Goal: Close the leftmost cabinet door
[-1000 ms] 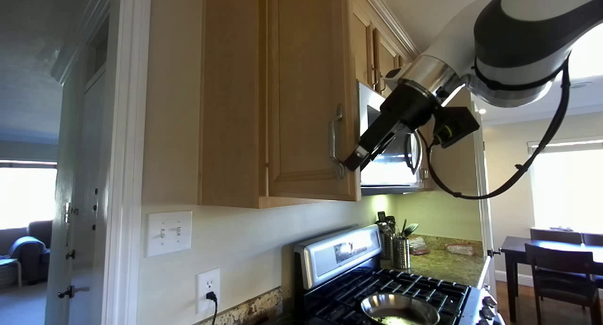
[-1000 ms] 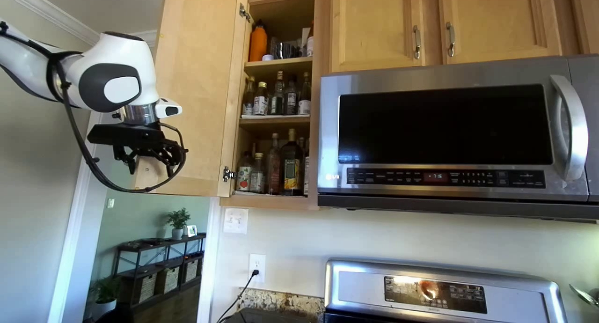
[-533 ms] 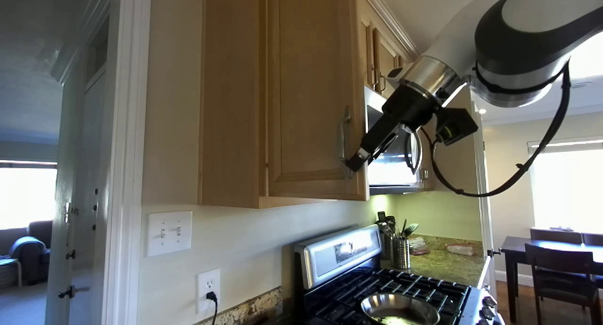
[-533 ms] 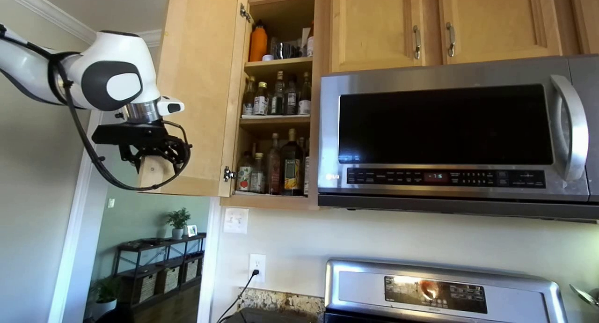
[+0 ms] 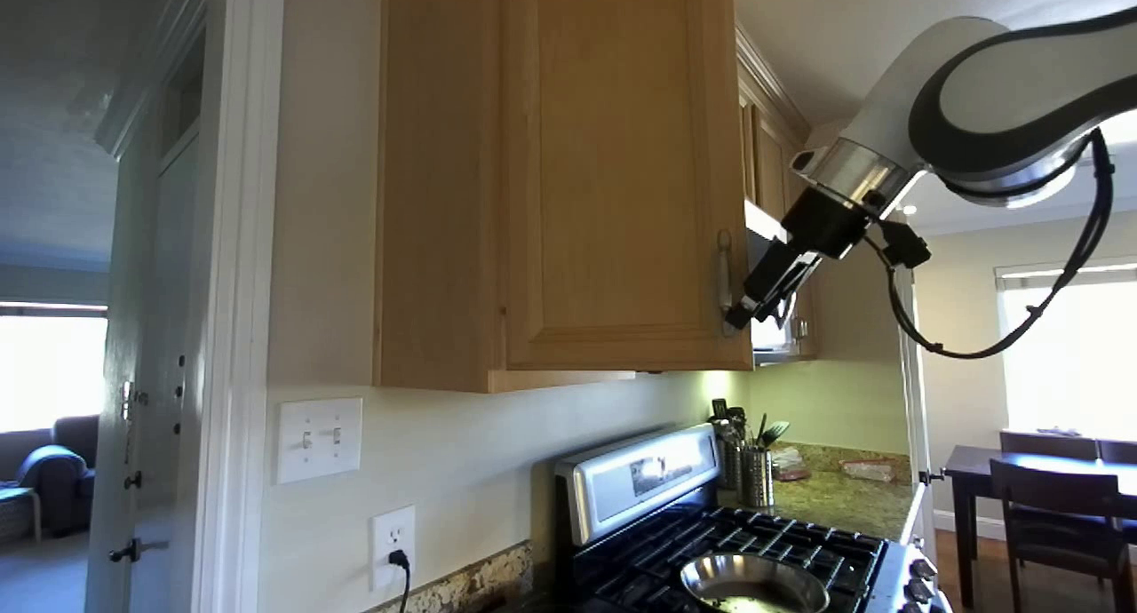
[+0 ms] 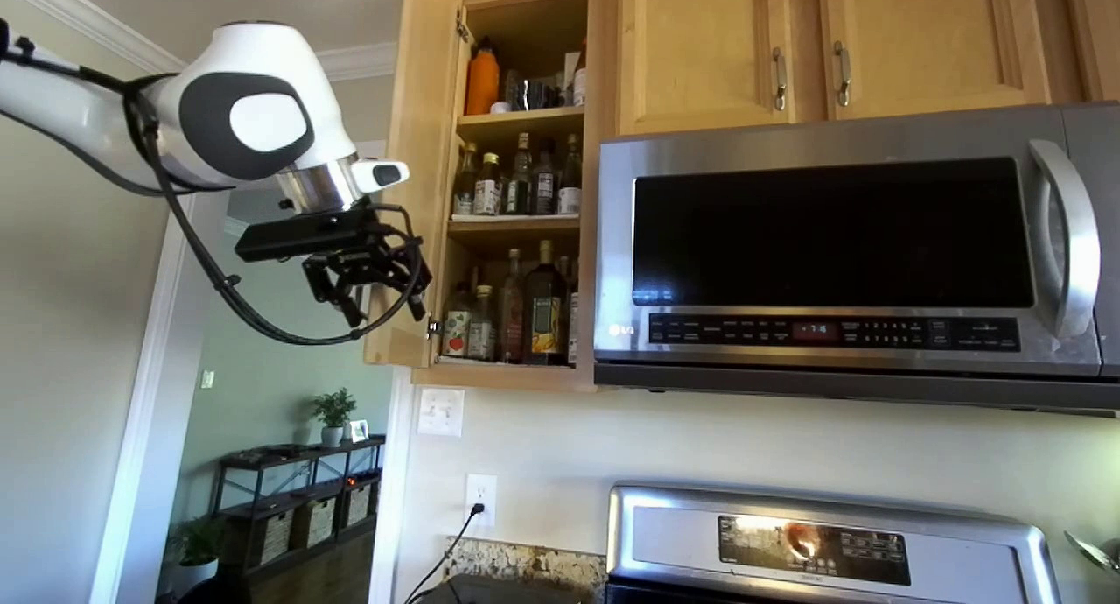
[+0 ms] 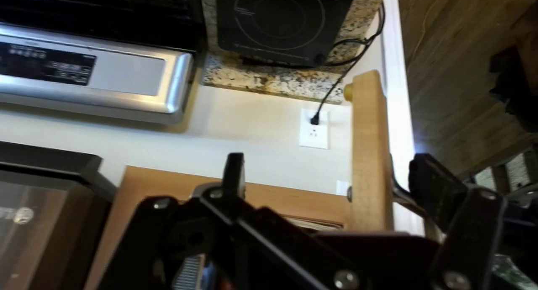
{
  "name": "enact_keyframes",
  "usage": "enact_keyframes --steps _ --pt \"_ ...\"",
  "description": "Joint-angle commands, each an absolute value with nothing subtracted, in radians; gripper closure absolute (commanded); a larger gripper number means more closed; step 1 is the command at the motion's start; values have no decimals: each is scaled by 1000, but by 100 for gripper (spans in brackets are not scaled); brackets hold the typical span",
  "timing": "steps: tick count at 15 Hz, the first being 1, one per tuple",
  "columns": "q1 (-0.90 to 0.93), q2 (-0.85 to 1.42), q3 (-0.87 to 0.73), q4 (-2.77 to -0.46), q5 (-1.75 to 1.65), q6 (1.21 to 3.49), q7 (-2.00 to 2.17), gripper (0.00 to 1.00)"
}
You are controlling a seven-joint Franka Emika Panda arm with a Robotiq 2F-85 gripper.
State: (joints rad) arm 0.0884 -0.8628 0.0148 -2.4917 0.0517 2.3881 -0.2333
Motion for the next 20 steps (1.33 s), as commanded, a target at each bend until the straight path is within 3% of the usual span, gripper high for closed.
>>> enact_keyframes --steps 1,5,12,13,15,20 --pt "-19 -835 8 -2470 -17 2463 -131 0" --pt "-126 -830 56 -2460 -109 2462 -52 0" --pt "-50 -886 90 -2429 -245 2006 -167 0" --pt "-17 -889 90 -2417 -231 1938 -194 25" --pt "39 -894 88 -2397 -207 1876 -214 33" --pt "111 -890 103 -2374 -140 2004 -115 67"
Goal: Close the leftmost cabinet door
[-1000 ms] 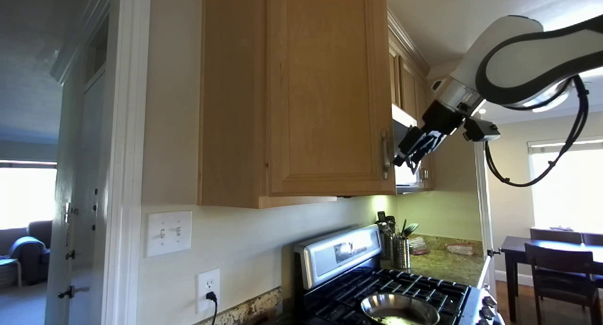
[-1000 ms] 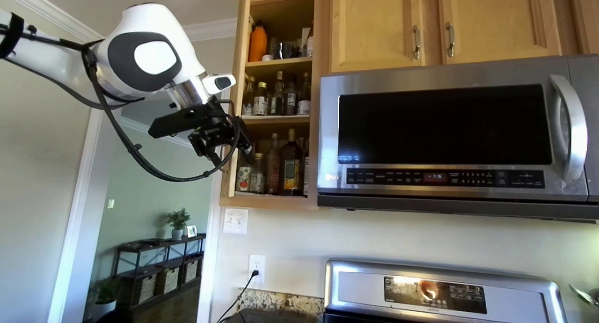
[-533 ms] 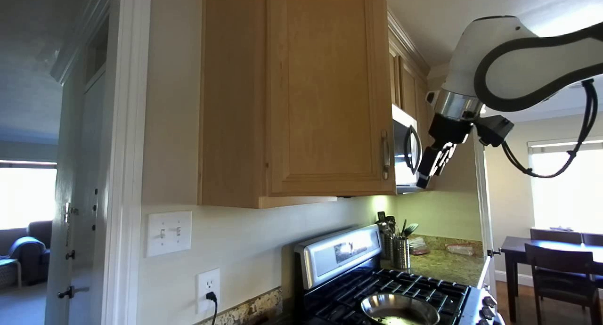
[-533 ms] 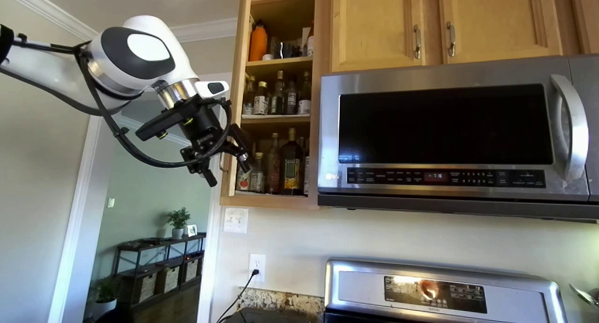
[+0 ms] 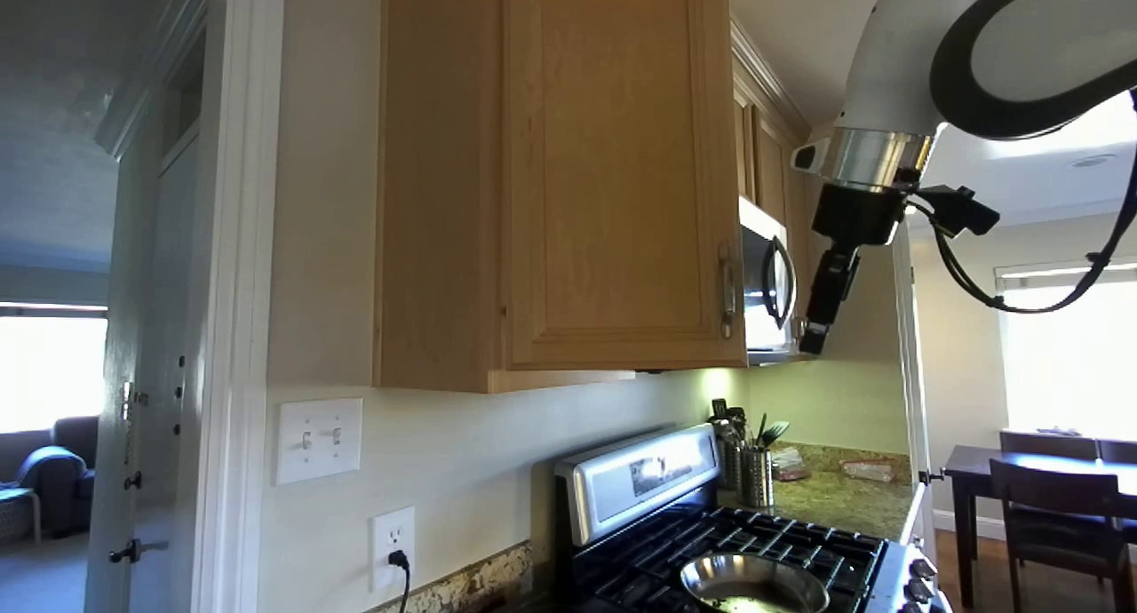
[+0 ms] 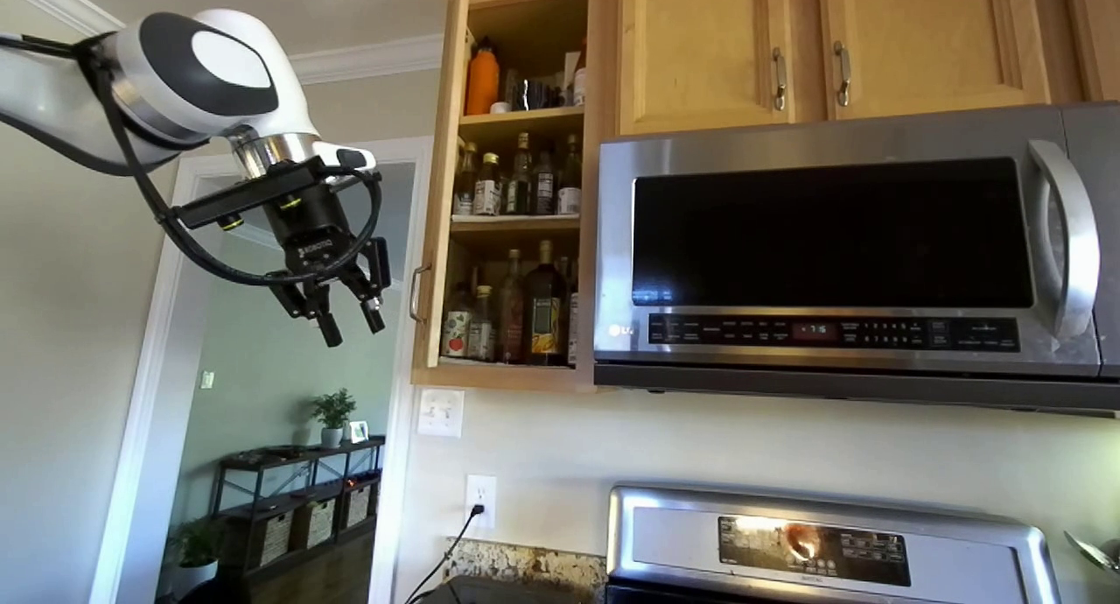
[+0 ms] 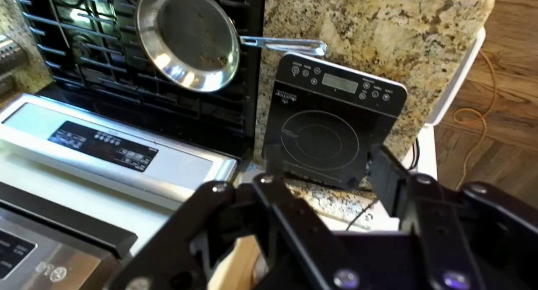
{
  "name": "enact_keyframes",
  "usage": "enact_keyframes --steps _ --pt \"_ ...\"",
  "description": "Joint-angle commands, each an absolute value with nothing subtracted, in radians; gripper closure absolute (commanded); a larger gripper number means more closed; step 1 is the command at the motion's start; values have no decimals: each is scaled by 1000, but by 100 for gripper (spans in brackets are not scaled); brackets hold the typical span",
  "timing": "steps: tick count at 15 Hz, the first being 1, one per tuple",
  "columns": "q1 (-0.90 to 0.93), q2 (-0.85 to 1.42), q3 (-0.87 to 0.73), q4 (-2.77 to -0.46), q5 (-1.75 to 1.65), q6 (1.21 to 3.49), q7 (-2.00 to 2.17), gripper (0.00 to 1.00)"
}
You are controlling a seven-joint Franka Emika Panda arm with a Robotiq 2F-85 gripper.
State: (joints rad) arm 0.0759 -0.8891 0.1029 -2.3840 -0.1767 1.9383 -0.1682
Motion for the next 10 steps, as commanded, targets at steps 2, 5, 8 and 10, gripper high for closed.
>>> enact_keyframes --steps 2,5,8,10 --pt "114 -867 114 -2360 -121 2072 -82 80" --pt "87 -823 140 -2347 -131 2192 -31 96" --pt "56 -782 157 -2342 -154 2299 16 100" --pt "27 -744 167 -2336 -168 2380 50 98"
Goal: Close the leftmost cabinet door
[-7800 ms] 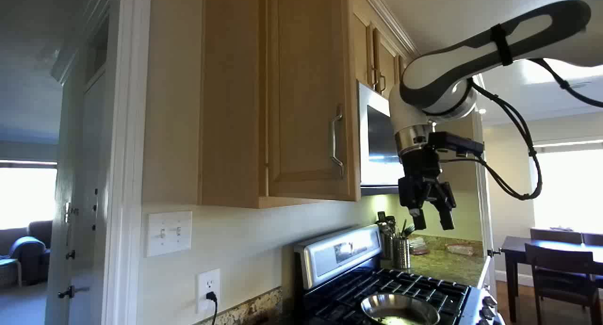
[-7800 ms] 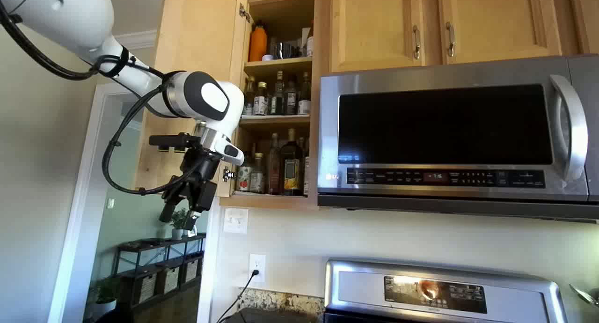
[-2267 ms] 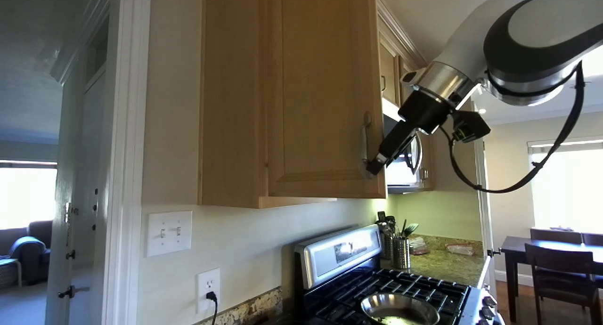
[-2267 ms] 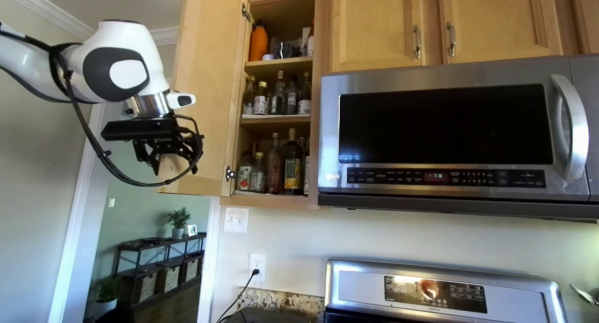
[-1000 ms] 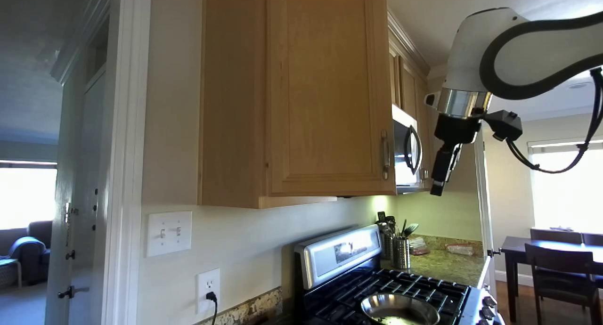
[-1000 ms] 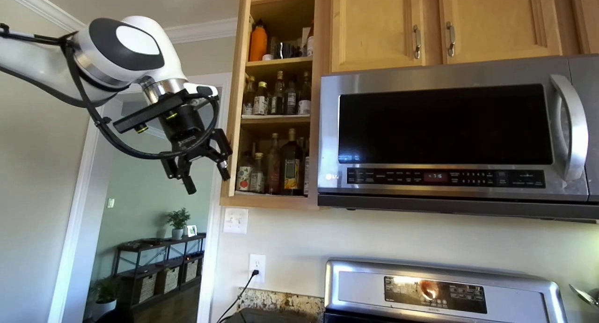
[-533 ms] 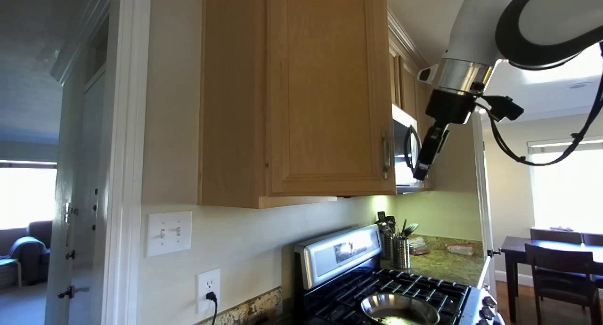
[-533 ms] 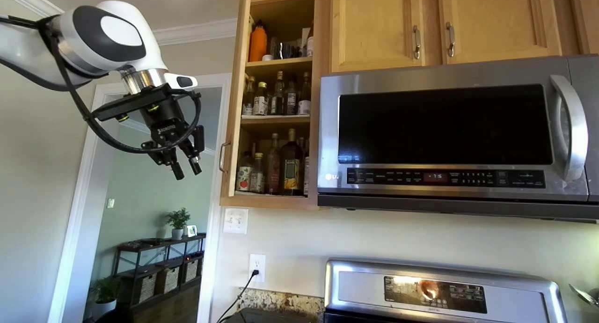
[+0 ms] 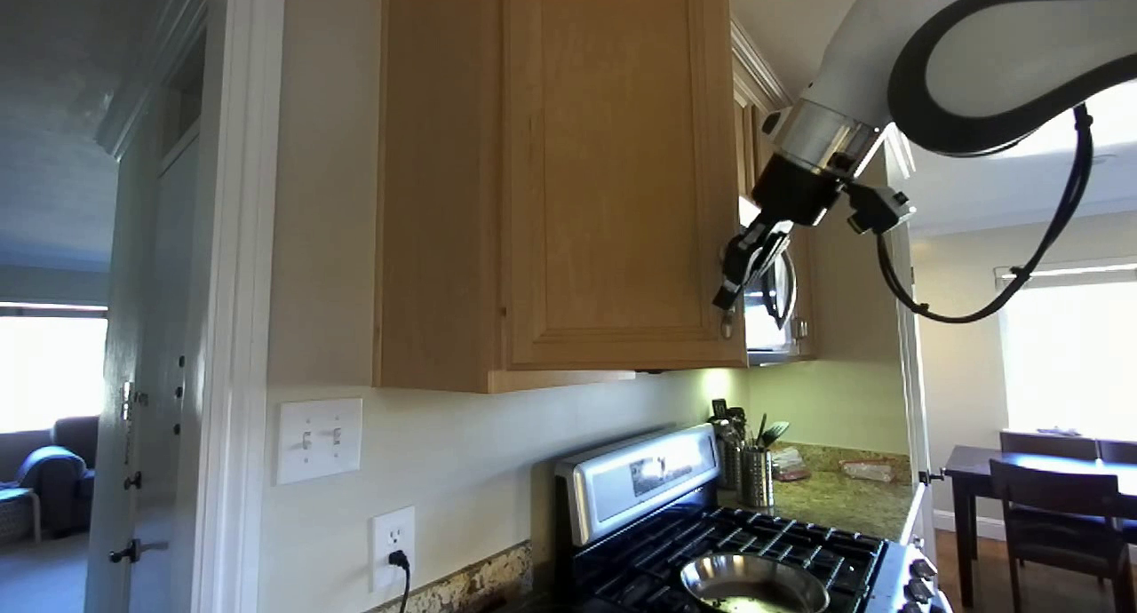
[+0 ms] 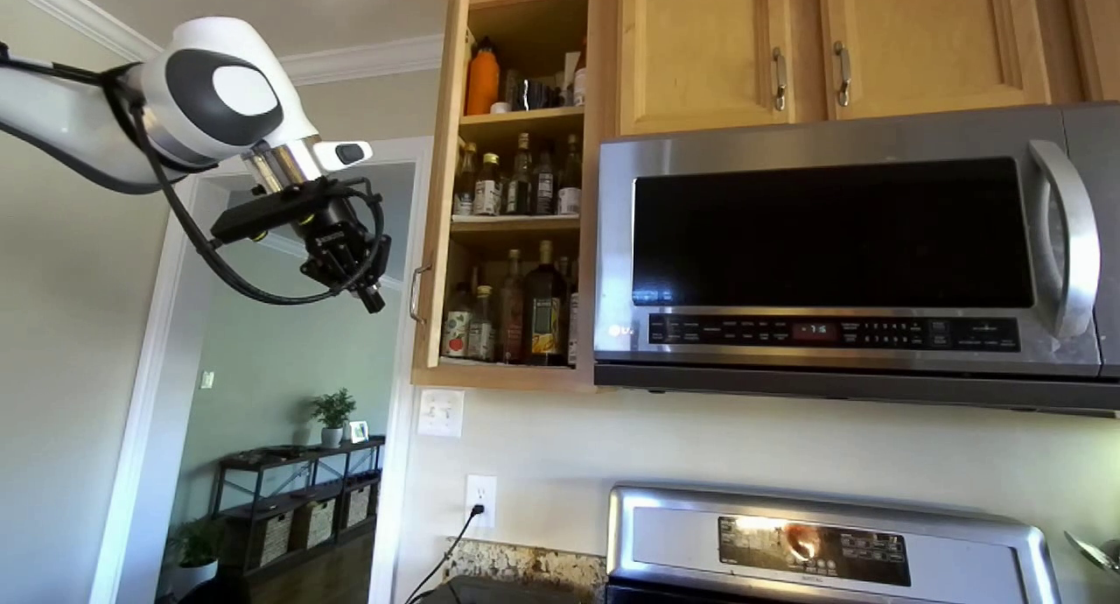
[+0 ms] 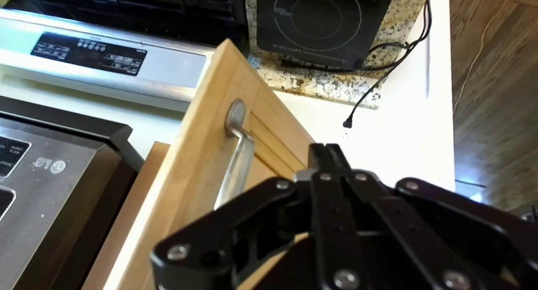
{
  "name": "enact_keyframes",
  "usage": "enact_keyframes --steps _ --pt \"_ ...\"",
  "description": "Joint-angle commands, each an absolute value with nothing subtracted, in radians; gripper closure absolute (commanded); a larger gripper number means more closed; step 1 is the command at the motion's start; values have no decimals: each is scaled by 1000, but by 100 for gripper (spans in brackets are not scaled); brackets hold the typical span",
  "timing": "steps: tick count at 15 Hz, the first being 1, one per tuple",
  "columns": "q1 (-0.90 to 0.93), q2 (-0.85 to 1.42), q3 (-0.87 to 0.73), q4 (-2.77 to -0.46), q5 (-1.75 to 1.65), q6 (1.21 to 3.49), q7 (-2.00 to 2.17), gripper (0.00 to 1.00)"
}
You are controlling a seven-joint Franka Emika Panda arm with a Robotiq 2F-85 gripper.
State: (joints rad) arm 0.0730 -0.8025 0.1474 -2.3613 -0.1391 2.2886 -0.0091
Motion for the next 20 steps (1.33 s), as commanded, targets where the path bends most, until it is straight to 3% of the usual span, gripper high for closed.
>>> enact_keyframes --steps 1,14,20 --pt "9 -725 174 -2332 -176 2418 68 97" --pt "-342 -470 353 -2195 -514 2691 356 98" --pt "-300 -309 360 -2105 -575 2641 415 98"
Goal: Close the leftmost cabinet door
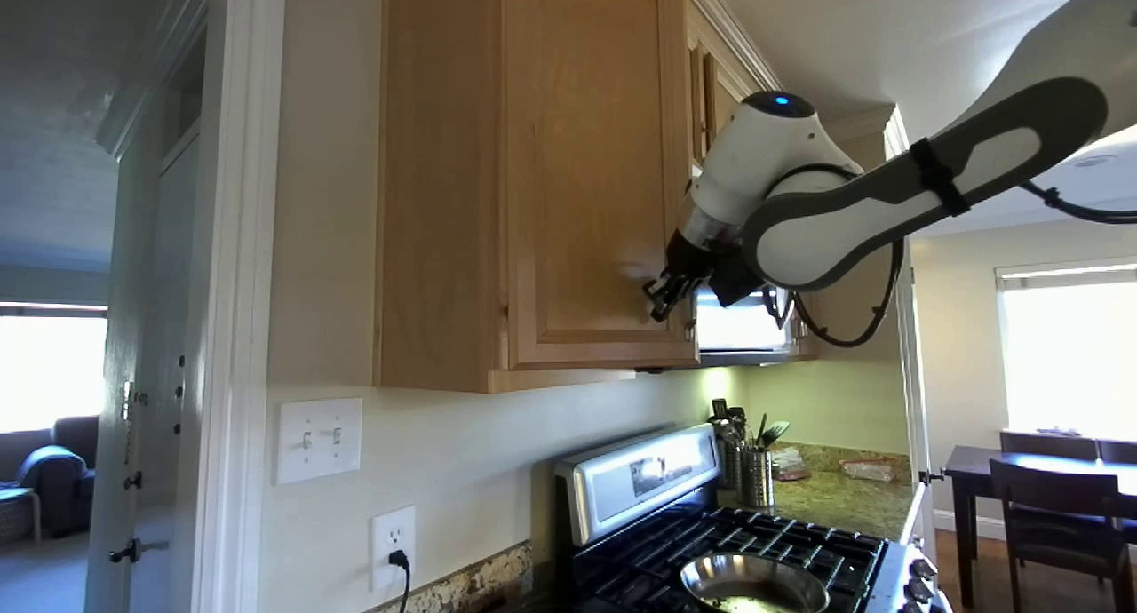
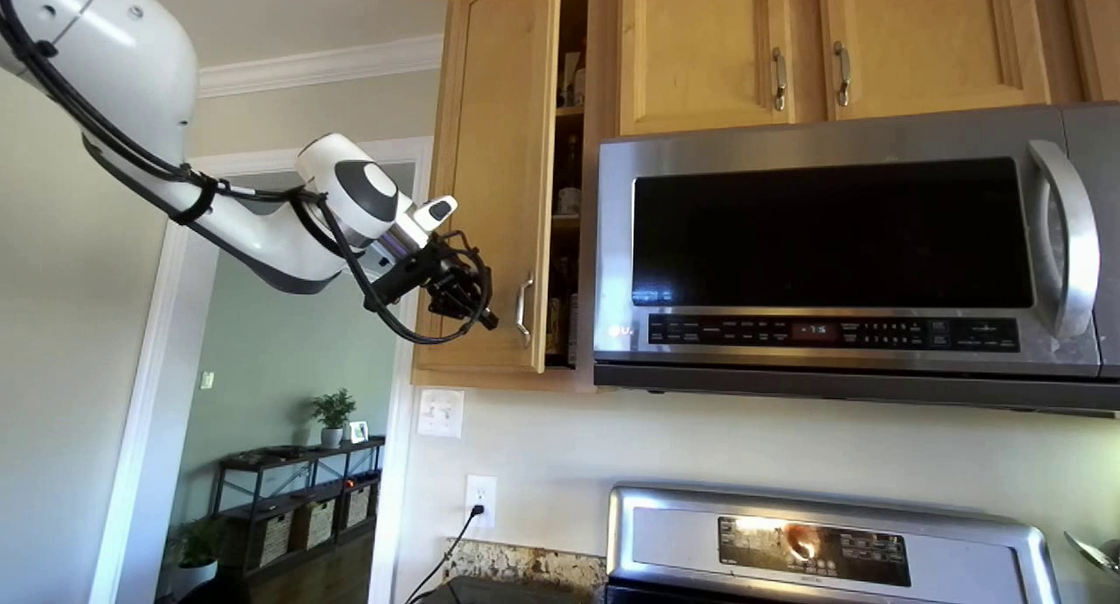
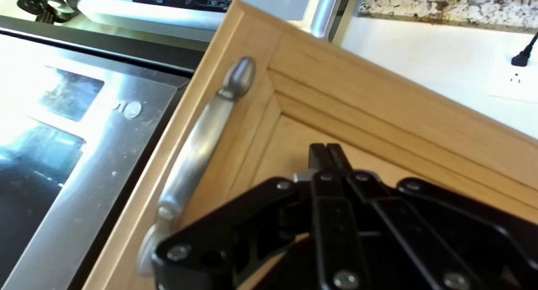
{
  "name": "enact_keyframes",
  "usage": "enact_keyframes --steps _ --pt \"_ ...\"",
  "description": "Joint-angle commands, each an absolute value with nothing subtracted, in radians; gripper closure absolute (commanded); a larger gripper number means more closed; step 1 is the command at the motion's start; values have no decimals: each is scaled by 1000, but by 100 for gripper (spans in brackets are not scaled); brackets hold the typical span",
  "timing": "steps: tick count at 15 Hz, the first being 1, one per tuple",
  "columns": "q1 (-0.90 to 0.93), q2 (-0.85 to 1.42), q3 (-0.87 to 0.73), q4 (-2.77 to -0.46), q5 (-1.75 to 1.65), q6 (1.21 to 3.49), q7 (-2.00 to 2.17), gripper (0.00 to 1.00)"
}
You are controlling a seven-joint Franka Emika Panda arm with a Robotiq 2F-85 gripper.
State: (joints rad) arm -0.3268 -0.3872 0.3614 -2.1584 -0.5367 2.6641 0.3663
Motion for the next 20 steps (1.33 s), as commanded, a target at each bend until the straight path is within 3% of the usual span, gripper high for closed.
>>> enact_keyframes --steps 1,4,5,8,17,18,20 --pt "-277 -288 351 -2097 -558 2633 411 98" --pt "-192 -281 290 -2109 -470 2610 350 98" --pt "-147 -311 251 -2140 -402 2587 294 73" --pt "-59 -376 170 -2185 -246 2488 169 60" --pt "11 -569 32 -2223 -61 1925 -43 3" --pt "0 -520 49 -2187 -91 1976 -17 20" --pt "-1 -540 45 -2194 -88 1937 -21 7"
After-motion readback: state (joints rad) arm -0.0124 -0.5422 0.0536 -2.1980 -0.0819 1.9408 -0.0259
